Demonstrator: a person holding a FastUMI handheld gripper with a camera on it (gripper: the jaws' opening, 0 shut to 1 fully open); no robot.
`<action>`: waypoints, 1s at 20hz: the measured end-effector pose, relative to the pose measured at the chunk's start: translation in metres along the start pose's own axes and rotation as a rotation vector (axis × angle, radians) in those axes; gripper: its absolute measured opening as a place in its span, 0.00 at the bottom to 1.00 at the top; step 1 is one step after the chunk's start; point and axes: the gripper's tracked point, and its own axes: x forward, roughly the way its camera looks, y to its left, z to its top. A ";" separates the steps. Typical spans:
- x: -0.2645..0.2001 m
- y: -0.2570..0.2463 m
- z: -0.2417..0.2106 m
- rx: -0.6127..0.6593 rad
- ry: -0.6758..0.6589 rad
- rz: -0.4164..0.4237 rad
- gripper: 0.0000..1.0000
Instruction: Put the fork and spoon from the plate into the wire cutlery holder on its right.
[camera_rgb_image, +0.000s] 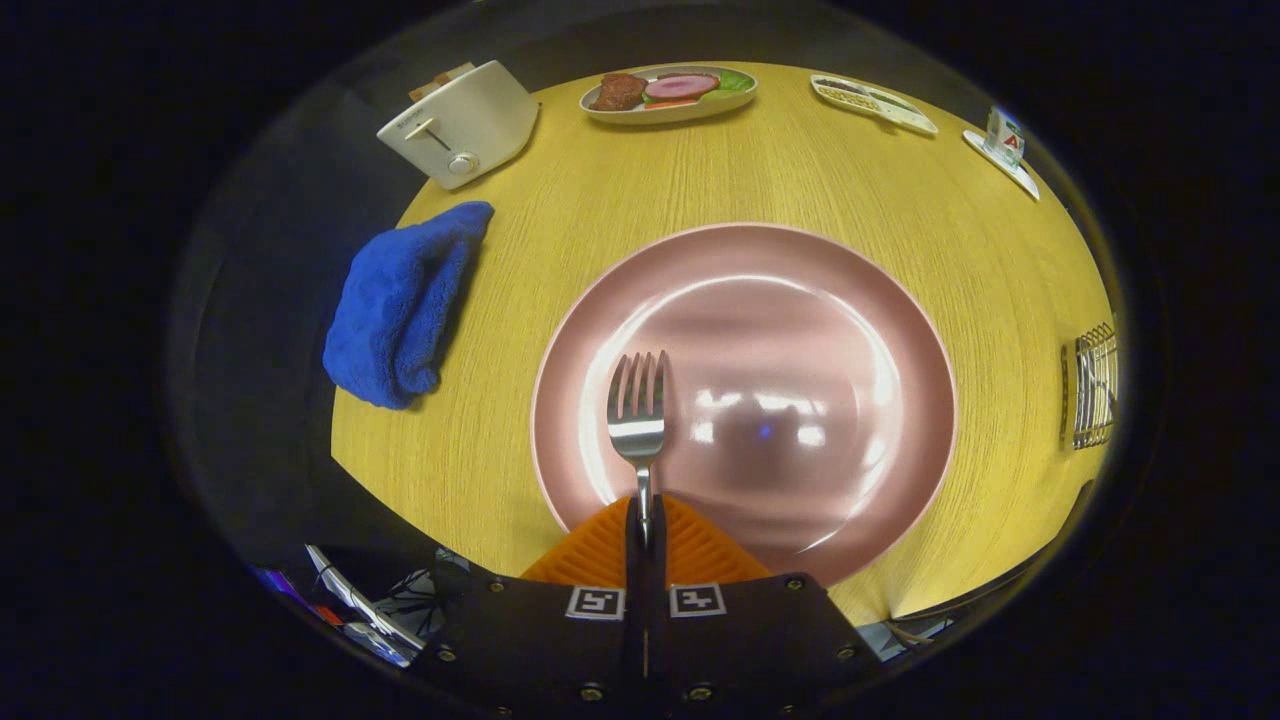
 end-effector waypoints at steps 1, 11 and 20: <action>-0.002 0.000 0.001 0.002 -0.006 0.006 0.02; -0.038 -0.028 0.028 0.107 -0.084 0.015 0.02; -0.124 -0.127 0.063 0.265 -0.196 -0.048 0.02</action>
